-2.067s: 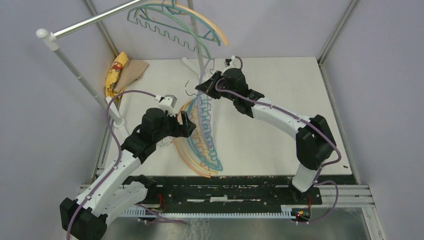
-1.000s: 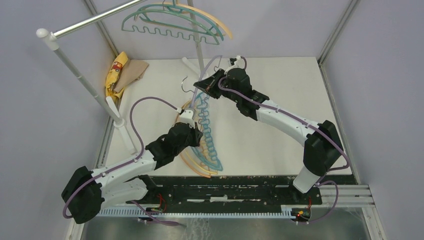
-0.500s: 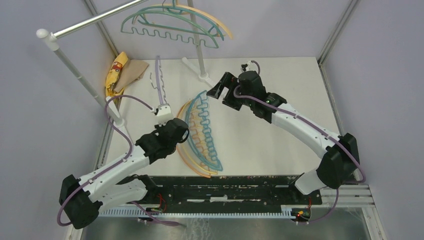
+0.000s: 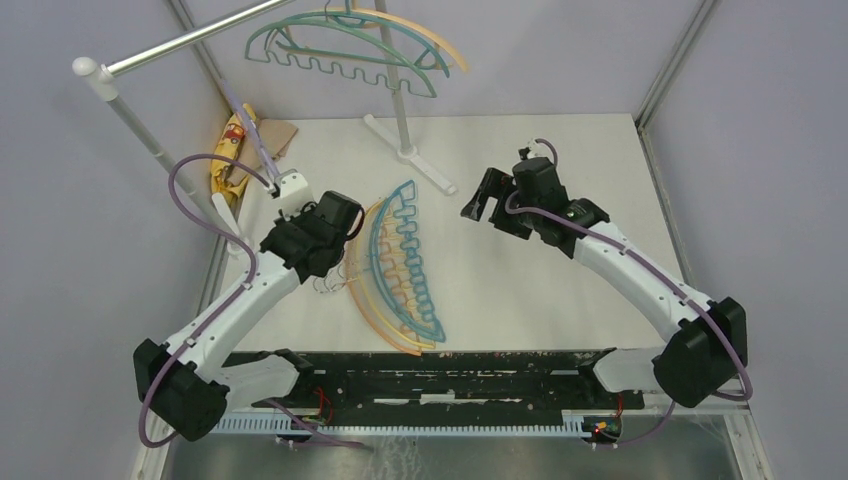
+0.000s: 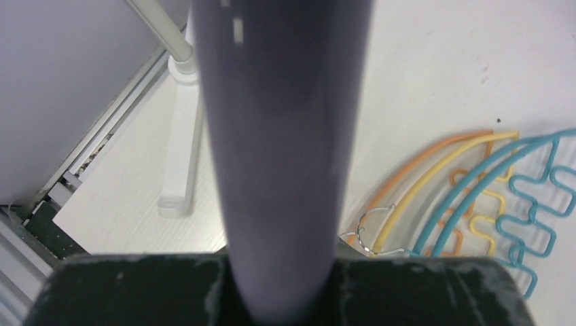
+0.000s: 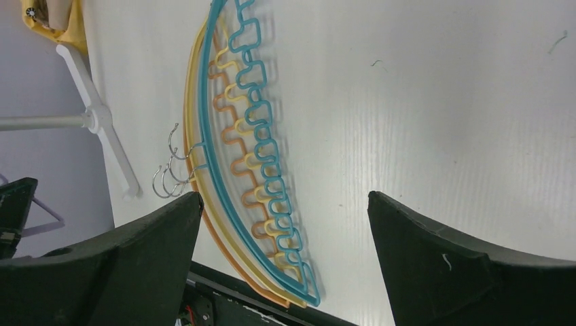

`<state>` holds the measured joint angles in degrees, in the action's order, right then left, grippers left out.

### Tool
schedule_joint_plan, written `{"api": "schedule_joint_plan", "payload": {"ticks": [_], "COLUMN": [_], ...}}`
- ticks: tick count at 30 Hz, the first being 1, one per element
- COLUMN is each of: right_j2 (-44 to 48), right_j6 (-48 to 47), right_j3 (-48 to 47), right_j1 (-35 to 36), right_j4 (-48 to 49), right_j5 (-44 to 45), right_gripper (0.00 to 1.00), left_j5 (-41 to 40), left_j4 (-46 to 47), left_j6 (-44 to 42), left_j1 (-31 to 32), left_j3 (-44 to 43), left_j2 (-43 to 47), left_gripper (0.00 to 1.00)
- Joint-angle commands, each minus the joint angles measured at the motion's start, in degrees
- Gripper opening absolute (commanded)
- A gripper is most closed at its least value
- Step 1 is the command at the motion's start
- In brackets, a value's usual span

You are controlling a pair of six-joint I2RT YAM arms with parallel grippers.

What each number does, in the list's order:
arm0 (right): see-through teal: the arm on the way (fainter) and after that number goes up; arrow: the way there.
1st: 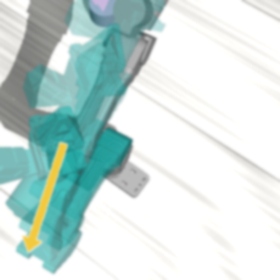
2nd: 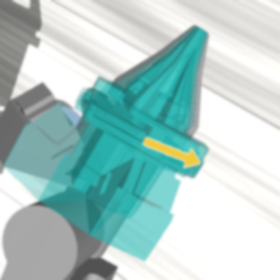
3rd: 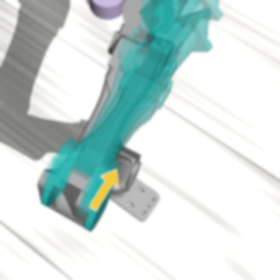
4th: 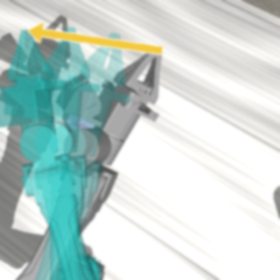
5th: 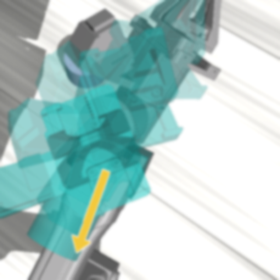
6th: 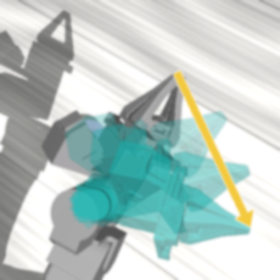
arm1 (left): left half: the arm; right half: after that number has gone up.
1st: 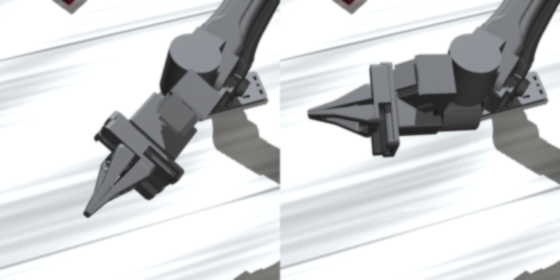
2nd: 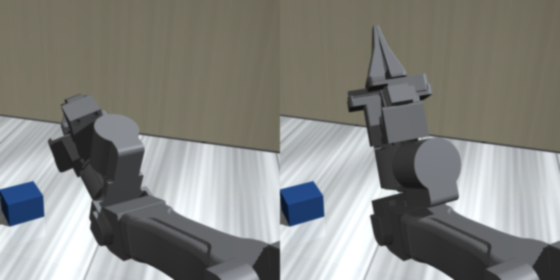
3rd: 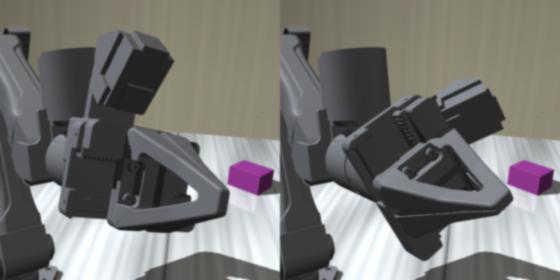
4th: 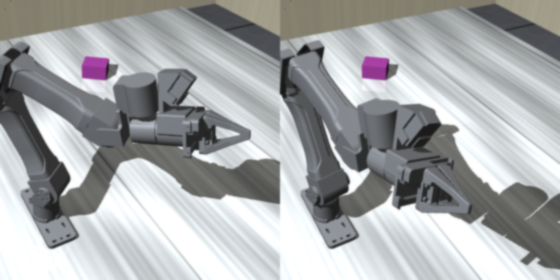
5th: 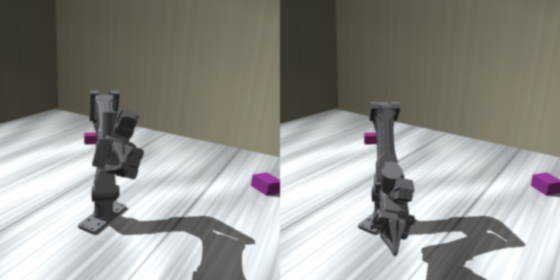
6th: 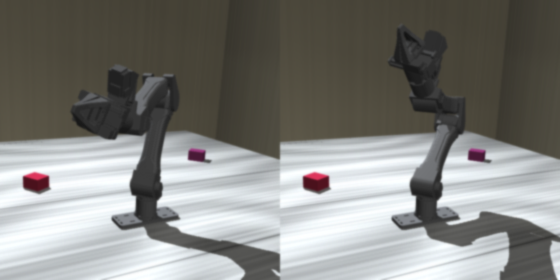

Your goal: Organize the hangers

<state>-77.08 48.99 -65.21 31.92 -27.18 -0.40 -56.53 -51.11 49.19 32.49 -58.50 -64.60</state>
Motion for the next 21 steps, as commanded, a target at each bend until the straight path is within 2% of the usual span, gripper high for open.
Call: {"api": "schedule_joint_plan", "payload": {"ticks": [1, 14, 21], "right_j2": [4.6, 4.9, 5.3], "right_j6": [-3.4, -4.2, -5.1], "right_j3": [0.2, -0.7, -2.7], "right_j1": [-3.0, -7.0, -8.7], "right_j4": [-0.7, -1.5, -2.5], "right_j5": [-0.8, -3.7, -4.5], "right_gripper": [1.0, 1.0, 1.0], "left_j5": [-3.2, 1.2, 5.4], "left_j4": [4.1, 6.3, 6.1], "left_j6": [-4.6, -16.3, -18.7], "left_j1": [-3.3, -5.1, -8.8], "left_j3": [-6.4, -35.5, -43.6], "left_j2": [-0.7, -19.6, -25.4], "left_gripper": [0.03, 0.03, 0.03]}}
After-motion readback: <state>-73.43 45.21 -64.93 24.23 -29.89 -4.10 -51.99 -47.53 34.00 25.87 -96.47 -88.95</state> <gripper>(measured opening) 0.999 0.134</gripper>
